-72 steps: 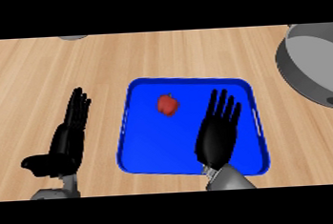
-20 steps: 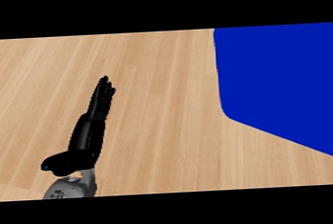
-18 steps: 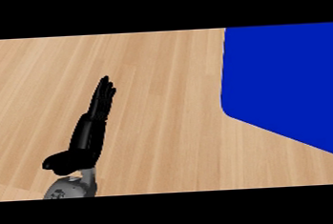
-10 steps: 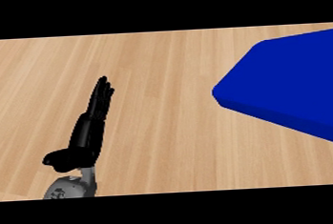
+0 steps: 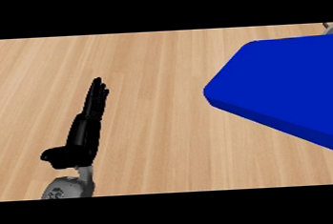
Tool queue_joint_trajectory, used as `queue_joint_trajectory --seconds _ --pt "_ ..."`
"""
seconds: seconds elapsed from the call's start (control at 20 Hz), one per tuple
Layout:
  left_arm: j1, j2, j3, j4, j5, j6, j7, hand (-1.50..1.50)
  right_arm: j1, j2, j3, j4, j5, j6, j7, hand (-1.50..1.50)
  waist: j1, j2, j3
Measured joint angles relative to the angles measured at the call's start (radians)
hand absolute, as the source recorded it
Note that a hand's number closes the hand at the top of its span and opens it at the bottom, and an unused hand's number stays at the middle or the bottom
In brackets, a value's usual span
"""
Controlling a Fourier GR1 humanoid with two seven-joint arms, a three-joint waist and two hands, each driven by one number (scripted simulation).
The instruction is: Pick the bell pepper from the tray and place it in the pot
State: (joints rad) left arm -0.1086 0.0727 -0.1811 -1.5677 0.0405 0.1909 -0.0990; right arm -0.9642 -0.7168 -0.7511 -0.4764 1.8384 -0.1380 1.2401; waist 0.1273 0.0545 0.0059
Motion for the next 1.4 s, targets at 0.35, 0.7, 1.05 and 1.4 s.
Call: queue_joint_trajectory --seconds 0.35,0.7,1.05,1.4 --pt "0.017 0.011 0.02 -0.003 0.007 -0.001 -0.005 0.0 0.058 0.066 -0.168 -0.01 -0.031 -0.059 -0.003 1.5 -0.023 -0.008 0.0" --pt "0.028 0.006 0.019 0.0 0.005 0.004 -0.014 0.0 0.103 0.159 -0.335 -0.042 -0.069 -0.141 -0.016 -1.5 -0.035 -0.014 0.0" --pt "0.03 0.01 0.025 0.009 0.008 -0.004 -0.02 0.0 0.11 0.202 -0.337 -0.205 -0.013 -0.382 -0.106 -1.5 -0.031 -0.016 -0.001" --pt "0.035 0.005 0.023 0.012 0.005 0.0 -0.027 0.0 0.144 0.285 -0.393 -0.374 0.042 -0.69 -0.143 -1.5 -0.039 -0.019 -0.002"
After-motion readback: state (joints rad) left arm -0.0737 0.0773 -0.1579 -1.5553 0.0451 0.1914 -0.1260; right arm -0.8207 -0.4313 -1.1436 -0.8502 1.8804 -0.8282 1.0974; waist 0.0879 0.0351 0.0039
